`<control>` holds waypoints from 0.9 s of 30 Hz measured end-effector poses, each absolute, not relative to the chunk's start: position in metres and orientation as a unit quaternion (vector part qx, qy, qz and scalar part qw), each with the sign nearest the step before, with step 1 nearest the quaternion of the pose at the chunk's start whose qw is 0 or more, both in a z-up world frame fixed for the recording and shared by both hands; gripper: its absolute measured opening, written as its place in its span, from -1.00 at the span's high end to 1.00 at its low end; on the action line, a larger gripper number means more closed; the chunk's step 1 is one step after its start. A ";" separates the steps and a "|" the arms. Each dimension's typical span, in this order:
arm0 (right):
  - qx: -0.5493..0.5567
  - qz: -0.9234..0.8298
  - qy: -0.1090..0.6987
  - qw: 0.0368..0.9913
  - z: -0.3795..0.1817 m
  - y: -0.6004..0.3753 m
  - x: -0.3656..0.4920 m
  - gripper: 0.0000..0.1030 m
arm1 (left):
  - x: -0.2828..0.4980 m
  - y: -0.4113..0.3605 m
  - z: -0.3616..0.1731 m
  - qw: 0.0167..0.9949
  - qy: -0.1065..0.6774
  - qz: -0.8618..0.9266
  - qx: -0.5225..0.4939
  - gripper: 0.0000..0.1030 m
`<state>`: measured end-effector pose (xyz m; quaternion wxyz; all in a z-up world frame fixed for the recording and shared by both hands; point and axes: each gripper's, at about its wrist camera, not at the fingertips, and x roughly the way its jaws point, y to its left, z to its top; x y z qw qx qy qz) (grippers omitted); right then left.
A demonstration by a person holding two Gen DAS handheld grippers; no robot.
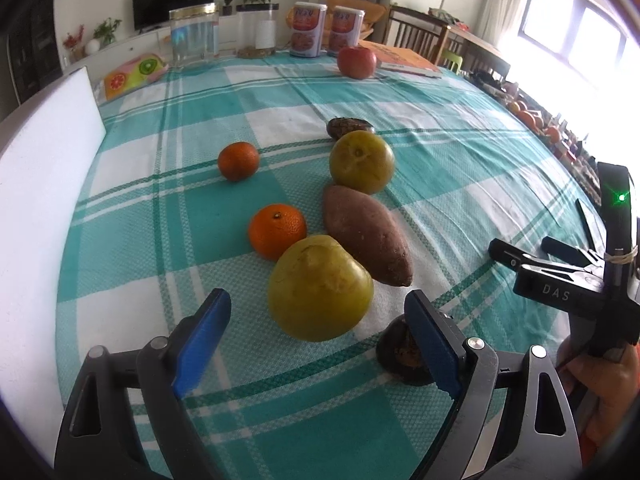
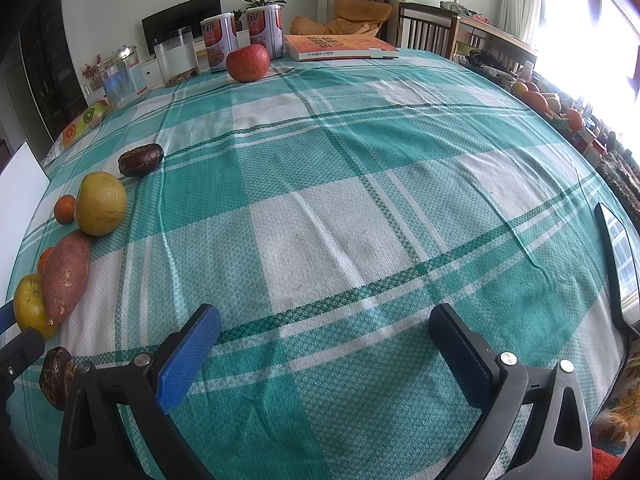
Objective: Organize fruits
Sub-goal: 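Move the left gripper to the yellow grapefruit and close around it, then grasp the second dark brown fruit with the right gripper while the left holds the grapefruit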
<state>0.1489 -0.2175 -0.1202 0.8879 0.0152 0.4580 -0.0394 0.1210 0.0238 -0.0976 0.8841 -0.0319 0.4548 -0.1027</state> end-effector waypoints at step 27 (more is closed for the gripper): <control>0.021 -0.036 0.455 0.889 -0.119 -0.218 0.148 -1.00 | 0.079 0.055 -0.072 0.884 0.451 -0.087 -0.080 -0.05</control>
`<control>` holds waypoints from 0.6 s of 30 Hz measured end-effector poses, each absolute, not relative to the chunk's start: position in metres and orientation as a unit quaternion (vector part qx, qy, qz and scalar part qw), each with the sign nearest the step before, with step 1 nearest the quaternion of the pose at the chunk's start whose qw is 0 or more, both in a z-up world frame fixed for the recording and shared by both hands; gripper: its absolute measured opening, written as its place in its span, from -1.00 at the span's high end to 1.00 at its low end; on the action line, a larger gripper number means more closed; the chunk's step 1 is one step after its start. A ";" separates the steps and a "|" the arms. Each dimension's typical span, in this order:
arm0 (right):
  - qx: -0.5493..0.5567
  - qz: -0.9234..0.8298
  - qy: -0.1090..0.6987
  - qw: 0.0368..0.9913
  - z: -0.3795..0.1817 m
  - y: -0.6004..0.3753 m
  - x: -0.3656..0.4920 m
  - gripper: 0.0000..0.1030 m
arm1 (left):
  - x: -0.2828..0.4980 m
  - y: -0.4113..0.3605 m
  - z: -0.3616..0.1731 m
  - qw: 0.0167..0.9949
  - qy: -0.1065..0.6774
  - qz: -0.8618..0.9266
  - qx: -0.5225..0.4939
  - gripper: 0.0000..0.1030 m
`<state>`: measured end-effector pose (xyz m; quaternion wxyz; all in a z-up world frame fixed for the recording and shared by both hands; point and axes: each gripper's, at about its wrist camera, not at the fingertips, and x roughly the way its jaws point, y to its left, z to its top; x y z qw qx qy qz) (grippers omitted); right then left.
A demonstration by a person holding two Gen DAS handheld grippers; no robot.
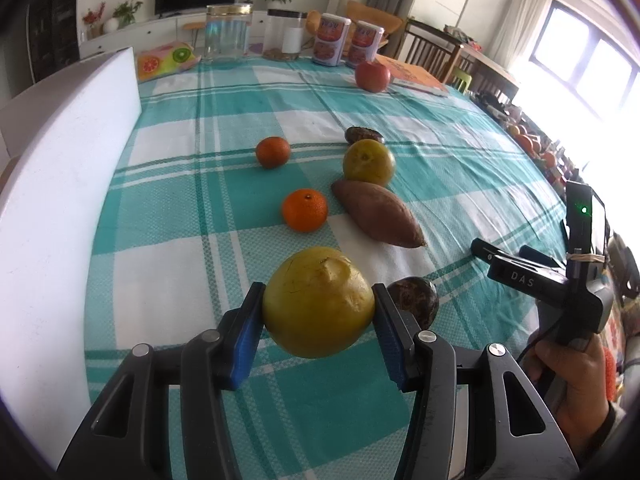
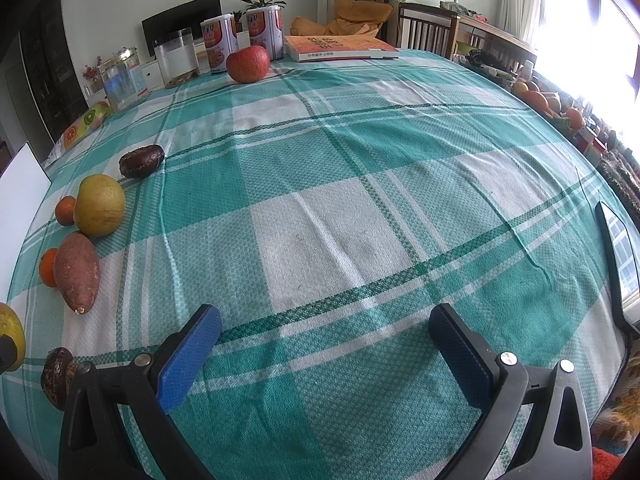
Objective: Organize fruits
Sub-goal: 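Grasp the second dark brown fruit with the right gripper while the left holds the grapefruit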
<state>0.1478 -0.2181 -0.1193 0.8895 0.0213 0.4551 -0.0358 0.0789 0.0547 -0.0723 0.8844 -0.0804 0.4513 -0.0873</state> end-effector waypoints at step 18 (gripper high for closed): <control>0.135 0.157 0.349 0.914 -0.072 -0.211 0.104 -1.00 | 0.039 0.079 -0.047 0.892 0.433 -0.075 -0.108 -0.05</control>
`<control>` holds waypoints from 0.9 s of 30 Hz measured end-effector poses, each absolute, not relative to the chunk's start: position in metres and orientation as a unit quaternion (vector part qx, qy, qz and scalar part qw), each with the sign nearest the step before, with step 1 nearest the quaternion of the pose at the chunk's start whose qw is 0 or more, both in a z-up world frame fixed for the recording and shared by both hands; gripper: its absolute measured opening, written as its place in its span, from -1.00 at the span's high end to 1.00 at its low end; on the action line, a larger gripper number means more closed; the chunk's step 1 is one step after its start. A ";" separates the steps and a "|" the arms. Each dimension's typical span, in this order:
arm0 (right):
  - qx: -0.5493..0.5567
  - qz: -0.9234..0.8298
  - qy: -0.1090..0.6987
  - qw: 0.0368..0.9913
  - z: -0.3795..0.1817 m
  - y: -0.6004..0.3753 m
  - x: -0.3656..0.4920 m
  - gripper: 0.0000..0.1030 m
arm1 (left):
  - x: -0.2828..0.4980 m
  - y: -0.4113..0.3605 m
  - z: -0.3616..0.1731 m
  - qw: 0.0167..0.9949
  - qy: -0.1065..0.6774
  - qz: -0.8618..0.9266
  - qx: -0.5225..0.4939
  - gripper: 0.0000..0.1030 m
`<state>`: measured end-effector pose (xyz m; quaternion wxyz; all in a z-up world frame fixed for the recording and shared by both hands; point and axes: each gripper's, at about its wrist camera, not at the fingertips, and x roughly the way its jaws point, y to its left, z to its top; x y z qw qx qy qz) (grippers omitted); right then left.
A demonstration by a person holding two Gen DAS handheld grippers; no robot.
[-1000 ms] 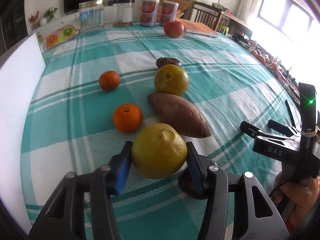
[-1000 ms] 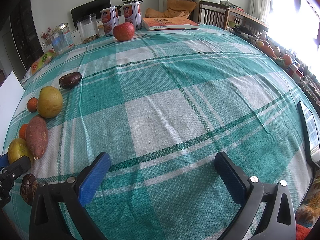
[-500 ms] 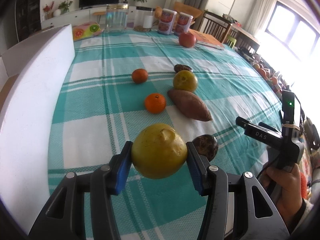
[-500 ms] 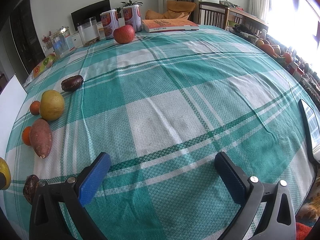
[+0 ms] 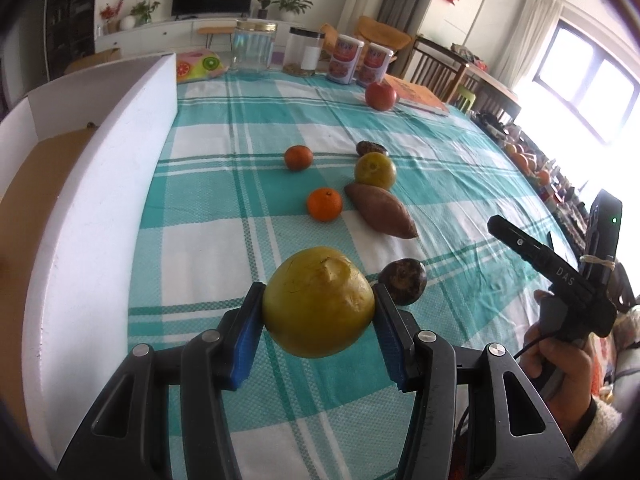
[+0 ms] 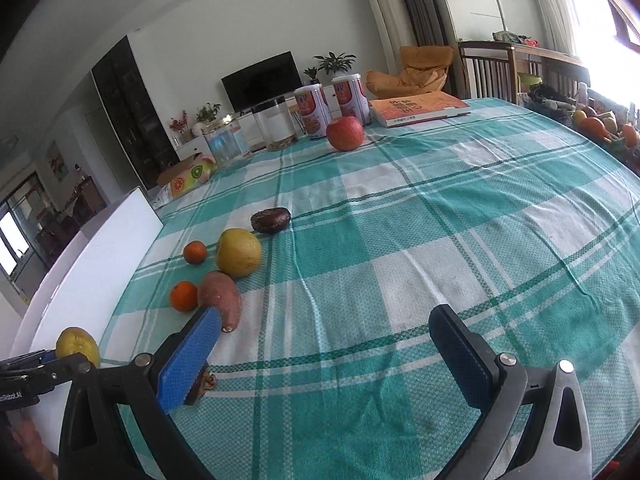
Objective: Organize fruits
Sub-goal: 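Grasp the second dark brown fruit with the right gripper while the left holds the grapefruit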
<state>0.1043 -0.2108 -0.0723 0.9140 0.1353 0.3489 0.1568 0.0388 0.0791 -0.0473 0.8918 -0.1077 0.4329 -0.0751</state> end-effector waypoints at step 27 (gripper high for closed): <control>0.072 0.231 0.481 0.843 -0.090 -0.102 0.088 0.25 | -0.020 0.108 0.008 0.889 0.399 -0.106 -0.197 -0.05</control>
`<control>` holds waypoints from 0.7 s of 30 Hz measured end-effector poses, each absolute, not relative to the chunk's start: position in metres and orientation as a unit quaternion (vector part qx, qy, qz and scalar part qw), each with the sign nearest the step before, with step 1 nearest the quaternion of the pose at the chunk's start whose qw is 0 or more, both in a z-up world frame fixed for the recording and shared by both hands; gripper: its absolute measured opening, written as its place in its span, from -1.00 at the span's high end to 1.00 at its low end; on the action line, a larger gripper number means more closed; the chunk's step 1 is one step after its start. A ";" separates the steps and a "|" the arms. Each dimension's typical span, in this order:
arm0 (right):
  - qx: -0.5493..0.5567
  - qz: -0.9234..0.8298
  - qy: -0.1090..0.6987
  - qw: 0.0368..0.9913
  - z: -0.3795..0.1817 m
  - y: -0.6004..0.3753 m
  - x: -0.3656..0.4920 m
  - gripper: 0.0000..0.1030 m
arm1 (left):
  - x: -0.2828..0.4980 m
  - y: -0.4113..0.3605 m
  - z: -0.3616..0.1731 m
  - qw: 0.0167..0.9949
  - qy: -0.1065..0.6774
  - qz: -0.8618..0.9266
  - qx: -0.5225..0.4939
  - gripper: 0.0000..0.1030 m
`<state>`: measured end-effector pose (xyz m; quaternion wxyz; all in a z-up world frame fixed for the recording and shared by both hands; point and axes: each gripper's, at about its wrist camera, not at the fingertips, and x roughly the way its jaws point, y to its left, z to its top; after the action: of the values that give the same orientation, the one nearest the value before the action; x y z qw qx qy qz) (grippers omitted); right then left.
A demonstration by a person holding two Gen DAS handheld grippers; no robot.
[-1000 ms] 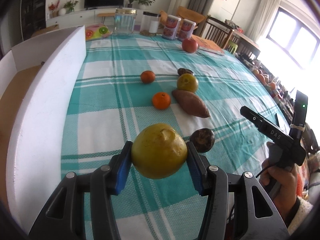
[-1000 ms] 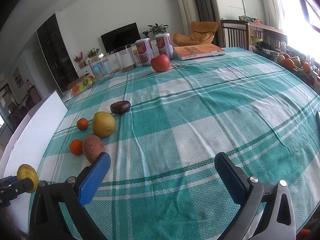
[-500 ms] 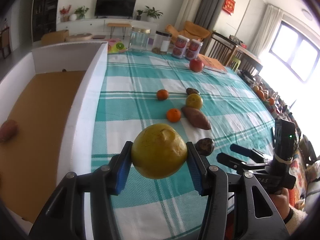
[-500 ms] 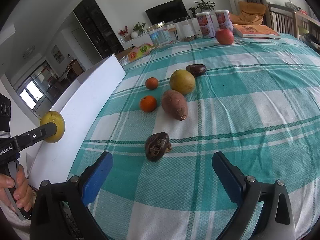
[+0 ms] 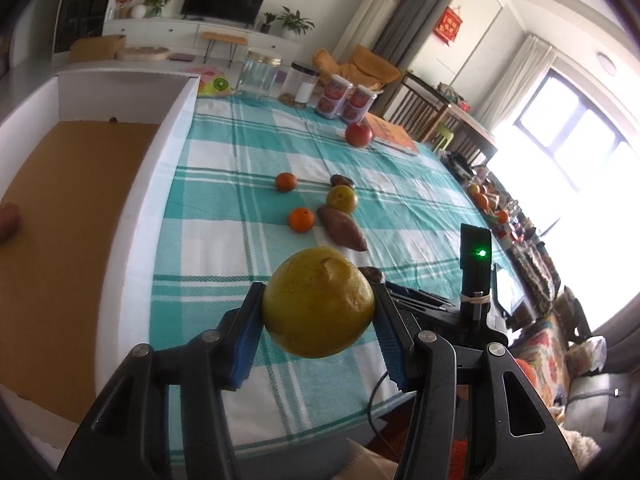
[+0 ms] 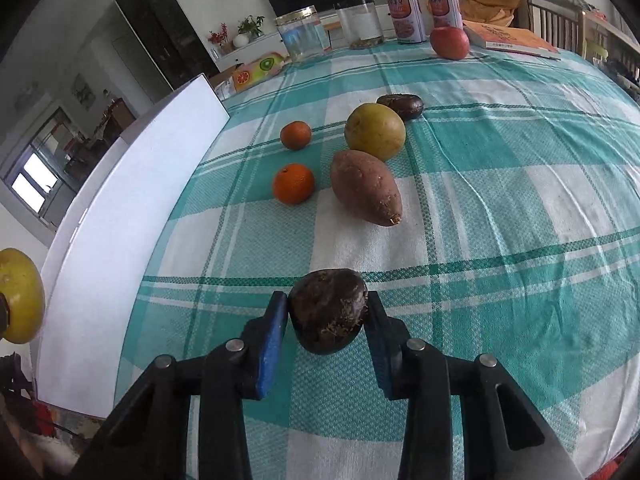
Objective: Organize fruits
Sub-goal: 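Grasp the second dark brown fruit with the right gripper while the left holds the grapefruit, then carry both fruits over the white box and open both grippers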
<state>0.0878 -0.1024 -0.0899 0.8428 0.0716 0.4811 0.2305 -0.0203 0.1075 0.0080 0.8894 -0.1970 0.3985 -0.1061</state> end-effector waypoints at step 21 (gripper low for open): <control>0.009 0.514 0.477 0.713 -0.009 0.152 0.021 0.25 | -0.078 0.286 -0.006 0.873 0.371 0.207 -0.241 -0.06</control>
<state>0.0211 0.1520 -0.0086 0.7132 0.0088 0.4768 0.5137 -0.0779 0.2860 -0.0057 0.8726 -0.2411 0.3707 0.2074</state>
